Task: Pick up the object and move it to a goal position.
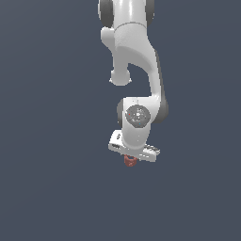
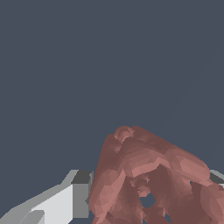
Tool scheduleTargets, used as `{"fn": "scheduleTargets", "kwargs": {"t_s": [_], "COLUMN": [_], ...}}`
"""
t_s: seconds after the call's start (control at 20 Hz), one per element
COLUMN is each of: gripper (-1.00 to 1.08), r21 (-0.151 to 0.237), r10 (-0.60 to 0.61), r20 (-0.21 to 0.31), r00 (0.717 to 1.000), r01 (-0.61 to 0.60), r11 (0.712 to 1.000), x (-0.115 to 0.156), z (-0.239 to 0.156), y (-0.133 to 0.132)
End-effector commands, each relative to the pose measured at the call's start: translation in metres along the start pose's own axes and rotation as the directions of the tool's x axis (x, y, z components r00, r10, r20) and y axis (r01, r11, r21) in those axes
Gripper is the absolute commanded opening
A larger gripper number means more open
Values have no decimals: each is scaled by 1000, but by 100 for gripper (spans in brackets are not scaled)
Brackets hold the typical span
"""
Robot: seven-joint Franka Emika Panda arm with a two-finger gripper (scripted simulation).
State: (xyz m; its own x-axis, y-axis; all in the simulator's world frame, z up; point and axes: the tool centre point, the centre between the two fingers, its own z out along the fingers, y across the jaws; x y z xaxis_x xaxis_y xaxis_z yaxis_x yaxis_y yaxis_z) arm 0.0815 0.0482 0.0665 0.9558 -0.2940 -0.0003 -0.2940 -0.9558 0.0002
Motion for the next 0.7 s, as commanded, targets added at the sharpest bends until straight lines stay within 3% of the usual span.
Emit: {"fn": "scheduleTargets", "kwargs": {"t_s": [0.0,0.35,0.65], "gripper": [-100,-100,-100], "r21": [0,0,0], "r10": [0,0,0], "r20": [0,0,0], "r00": [1000,1000,1000], "r01": [0,0,0], "r11": [1000,1000,1000], "x": [0,-1,-6], "z": [0,-7,-29], "y": [0,7,27]}}
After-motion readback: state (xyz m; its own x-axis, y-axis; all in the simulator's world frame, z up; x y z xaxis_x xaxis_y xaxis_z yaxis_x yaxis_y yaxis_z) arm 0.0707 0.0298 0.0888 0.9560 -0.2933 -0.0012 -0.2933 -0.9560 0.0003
